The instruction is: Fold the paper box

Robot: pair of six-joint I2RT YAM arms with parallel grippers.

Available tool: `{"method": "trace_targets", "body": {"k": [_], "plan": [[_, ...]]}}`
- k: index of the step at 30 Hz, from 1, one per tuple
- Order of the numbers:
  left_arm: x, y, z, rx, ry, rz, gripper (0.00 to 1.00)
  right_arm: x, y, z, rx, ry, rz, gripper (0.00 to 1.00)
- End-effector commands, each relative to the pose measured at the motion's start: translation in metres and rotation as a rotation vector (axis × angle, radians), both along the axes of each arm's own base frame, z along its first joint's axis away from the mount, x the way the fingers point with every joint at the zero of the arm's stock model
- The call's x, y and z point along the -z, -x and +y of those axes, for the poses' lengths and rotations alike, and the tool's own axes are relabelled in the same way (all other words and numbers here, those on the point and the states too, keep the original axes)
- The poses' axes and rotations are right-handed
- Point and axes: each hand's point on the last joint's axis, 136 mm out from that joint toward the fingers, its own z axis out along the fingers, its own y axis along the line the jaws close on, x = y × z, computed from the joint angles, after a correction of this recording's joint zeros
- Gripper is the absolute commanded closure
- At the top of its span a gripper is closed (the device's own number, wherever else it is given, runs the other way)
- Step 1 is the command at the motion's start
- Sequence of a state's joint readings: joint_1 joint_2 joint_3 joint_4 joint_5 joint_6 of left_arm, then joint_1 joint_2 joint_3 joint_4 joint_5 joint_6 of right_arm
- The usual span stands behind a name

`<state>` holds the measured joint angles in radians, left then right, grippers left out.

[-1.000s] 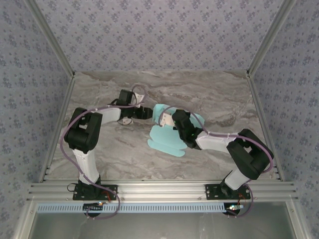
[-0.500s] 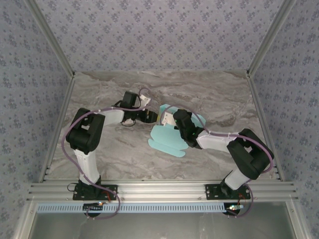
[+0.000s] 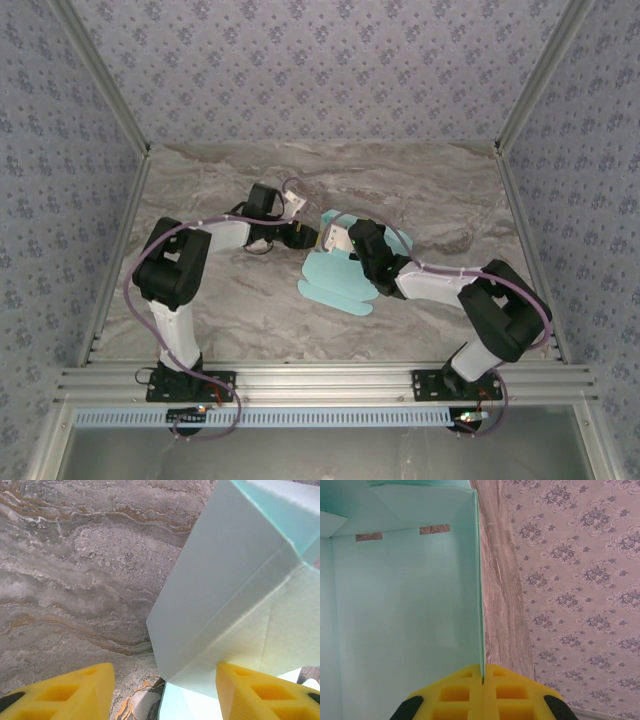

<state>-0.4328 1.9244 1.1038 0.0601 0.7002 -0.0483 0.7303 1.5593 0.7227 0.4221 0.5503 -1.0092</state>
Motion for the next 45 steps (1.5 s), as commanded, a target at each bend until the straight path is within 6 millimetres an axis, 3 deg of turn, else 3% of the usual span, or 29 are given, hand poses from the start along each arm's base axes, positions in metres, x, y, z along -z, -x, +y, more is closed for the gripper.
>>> {"method": "trace_targets", "body": {"k": [1, 32, 45], "plan": [[-0.025, 0.006, -0.008, 0.059, 0.044, -0.066, 0.44, -0.008, 0.002, 0.005, -0.017, -0.052, 0.001, 1.0], [-0.032, 0.016, -0.02, 0.182, 0.136, -0.103, 0.47, -0.012, 0.004, 0.007, -0.025, -0.111, 0.041, 1.0], [-0.028, 0.022, -0.023, 0.267, 0.12, -0.217, 0.51, -0.009, 0.003, 0.005, -0.062, -0.048, 0.012, 1.0]]}}
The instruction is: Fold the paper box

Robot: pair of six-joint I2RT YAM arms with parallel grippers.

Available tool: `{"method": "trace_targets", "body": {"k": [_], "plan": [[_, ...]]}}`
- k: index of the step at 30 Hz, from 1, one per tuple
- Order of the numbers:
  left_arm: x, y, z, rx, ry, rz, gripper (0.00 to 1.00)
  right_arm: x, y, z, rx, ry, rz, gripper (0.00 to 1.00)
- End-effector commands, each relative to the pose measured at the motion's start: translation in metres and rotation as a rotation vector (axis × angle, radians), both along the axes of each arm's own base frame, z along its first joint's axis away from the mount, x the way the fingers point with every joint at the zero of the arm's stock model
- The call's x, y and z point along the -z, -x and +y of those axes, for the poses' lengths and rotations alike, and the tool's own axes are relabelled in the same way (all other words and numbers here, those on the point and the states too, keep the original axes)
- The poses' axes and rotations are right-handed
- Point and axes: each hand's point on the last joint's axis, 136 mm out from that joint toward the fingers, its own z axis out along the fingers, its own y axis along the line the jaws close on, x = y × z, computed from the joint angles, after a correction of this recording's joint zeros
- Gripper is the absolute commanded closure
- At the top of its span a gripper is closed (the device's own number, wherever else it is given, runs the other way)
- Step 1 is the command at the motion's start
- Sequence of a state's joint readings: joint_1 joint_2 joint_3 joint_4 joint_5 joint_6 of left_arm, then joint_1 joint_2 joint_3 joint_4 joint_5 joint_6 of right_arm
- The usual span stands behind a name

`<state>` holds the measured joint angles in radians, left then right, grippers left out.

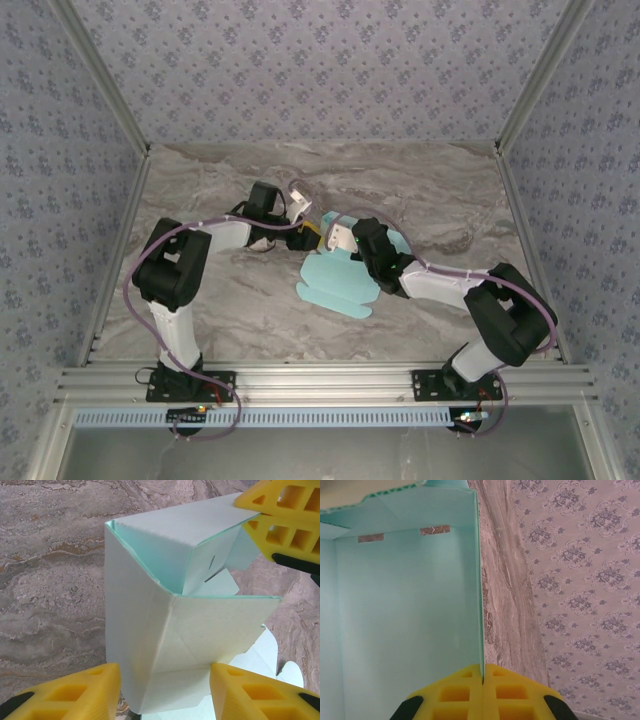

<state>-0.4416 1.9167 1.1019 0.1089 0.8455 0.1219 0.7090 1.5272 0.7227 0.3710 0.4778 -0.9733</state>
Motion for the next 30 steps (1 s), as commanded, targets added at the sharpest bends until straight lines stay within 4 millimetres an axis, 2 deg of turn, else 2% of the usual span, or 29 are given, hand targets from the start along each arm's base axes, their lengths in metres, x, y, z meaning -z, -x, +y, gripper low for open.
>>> {"method": "trace_targets", "body": {"k": [1, 6, 19, 24, 30], "plan": [[-0.005, 0.008, -0.006, 0.076, 0.029, -0.081, 0.52, -0.009, 0.0, 0.006, -0.039, 0.004, -0.037, 1.0], [0.0, 0.014, -0.003, 0.11, 0.021, -0.14, 0.53, -0.009, 0.0, 0.007, -0.06, 0.055, -0.065, 1.0], [0.004, 0.021, 0.0, 0.137, 0.016, -0.151, 0.51, -0.004, 0.004, 0.01, -0.068, 0.1, -0.077, 1.0], [0.002, 0.011, 0.009, 0.1, 0.005, -0.101, 0.52, -0.005, 0.005, 0.011, -0.066, 0.09, -0.073, 1.0], [0.001, 0.009, 0.006, 0.104, 0.021, -0.091, 0.56, -0.003, 0.006, 0.013, -0.072, 0.077, -0.06, 1.0]]}}
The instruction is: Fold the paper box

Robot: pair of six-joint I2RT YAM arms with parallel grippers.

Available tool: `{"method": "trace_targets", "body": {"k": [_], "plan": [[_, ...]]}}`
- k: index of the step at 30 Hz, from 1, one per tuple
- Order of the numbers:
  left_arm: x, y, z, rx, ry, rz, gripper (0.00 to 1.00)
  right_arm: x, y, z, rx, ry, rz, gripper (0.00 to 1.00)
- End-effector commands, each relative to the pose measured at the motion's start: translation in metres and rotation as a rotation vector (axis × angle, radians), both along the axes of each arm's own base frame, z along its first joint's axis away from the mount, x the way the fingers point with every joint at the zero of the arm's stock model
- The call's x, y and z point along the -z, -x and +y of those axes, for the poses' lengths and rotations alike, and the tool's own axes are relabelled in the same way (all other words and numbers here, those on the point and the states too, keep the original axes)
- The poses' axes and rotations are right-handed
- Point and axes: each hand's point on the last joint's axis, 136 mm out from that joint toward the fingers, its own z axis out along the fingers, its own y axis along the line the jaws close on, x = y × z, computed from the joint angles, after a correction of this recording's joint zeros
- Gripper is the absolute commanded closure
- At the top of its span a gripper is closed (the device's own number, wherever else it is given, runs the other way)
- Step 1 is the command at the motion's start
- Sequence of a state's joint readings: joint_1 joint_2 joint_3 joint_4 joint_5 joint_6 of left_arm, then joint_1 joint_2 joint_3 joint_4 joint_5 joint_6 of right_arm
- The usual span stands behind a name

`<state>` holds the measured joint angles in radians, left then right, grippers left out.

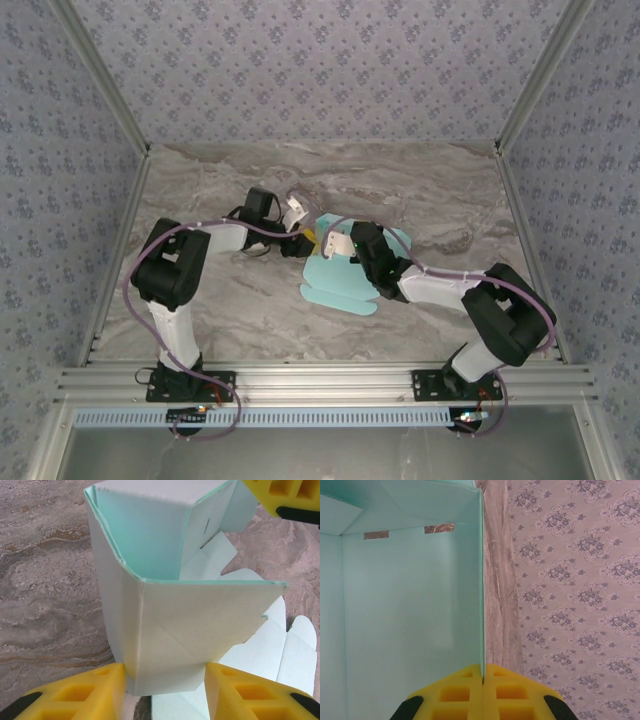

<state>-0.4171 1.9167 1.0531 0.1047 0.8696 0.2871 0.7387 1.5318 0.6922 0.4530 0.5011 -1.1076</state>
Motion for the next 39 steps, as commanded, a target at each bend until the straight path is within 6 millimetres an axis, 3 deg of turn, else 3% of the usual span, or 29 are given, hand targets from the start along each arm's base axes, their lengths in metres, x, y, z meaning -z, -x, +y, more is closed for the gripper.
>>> {"method": "trace_targets", "body": {"k": [1, 14, 21, 39], "plan": [[-0.014, 0.0, -0.008, 0.039, 0.043, 0.0, 0.56, 0.001, 0.003, 0.005, -0.009, -0.019, 0.01, 1.0], [-0.019, 0.011, -0.027, 0.133, 0.062, 0.0, 0.54, -0.004, 0.01, 0.007, -0.038, -0.055, 0.029, 1.0], [-0.007, -0.009, -0.028, -0.021, 0.005, -0.028, 0.55, -0.006, 0.015, 0.005, -0.035, -0.086, 0.056, 1.0], [-0.008, -0.014, -0.039, -0.121, 0.06, -0.122, 0.51, 0.017, 0.02, -0.006, 0.007, -0.08, 0.086, 1.0]]}}
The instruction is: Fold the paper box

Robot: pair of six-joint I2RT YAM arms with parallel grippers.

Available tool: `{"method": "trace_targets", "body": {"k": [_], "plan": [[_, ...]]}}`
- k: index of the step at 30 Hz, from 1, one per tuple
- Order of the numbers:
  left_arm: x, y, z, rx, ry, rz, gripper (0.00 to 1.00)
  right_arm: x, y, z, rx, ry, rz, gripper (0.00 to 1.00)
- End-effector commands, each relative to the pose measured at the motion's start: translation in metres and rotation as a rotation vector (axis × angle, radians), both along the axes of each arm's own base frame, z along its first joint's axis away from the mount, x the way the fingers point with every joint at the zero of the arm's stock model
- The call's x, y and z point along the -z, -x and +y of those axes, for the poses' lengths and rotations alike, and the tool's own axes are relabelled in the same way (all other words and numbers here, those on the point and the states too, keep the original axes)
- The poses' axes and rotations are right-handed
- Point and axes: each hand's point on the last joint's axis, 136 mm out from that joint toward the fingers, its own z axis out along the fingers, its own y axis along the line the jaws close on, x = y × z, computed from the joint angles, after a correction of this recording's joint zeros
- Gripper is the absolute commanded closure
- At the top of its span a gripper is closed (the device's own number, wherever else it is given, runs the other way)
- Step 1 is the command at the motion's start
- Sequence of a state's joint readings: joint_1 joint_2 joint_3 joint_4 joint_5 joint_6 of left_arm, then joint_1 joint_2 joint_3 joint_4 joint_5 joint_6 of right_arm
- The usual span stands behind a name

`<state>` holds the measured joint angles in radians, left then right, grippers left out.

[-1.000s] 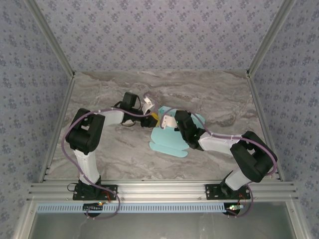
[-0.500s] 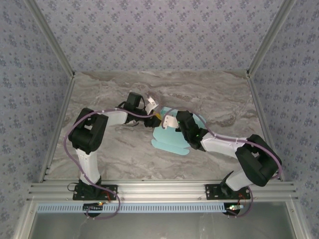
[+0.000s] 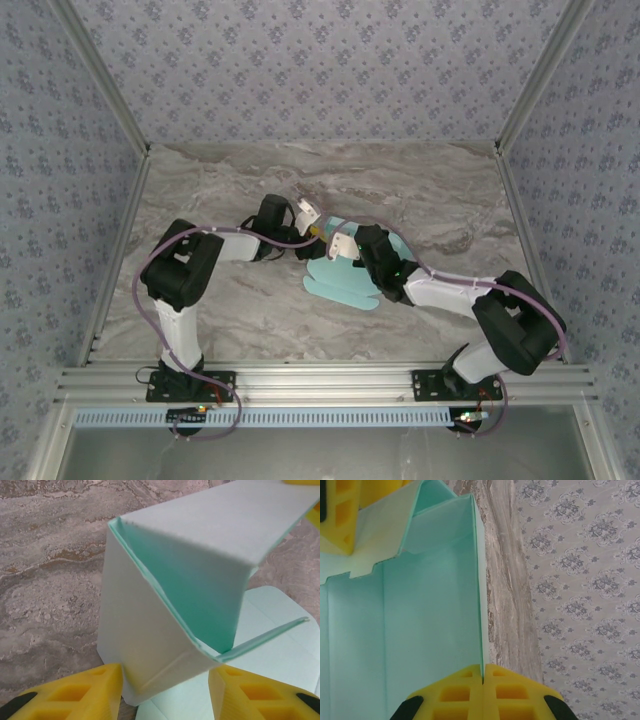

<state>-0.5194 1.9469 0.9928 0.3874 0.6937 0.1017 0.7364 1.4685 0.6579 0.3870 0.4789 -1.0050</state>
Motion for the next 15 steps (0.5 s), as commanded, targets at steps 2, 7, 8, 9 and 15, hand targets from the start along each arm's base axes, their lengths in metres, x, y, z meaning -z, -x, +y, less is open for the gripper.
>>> {"method": "trace_targets", "body": {"k": [2, 7, 8, 9, 15], "plan": [[-0.0169, -0.0026, -0.0076, 0.013, 0.065, -0.064, 0.5, 0.0143, 0.0041, -0.0004, 0.001, 0.009, 0.014, 1.0], [-0.013, 0.0035, -0.01, 0.052, 0.065, -0.046, 0.49, 0.017, -0.0001, -0.0034, 0.031, 0.019, 0.002, 1.0], [-0.0119, 0.0029, -0.0092, 0.051, 0.063, -0.043, 0.49, 0.017, -0.0003, -0.0027, 0.032, 0.015, 0.001, 1.0], [-0.0117, 0.0043, -0.0101, 0.06, 0.066, -0.038, 0.49, 0.0163, -0.0012, -0.0029, 0.037, 0.012, -0.005, 1.0], [-0.0093, 0.0004, -0.0118, 0.044, 0.073, -0.038, 0.5, 0.0224, 0.0014, 0.0039, 0.023, 0.008, 0.004, 1.0]]}}
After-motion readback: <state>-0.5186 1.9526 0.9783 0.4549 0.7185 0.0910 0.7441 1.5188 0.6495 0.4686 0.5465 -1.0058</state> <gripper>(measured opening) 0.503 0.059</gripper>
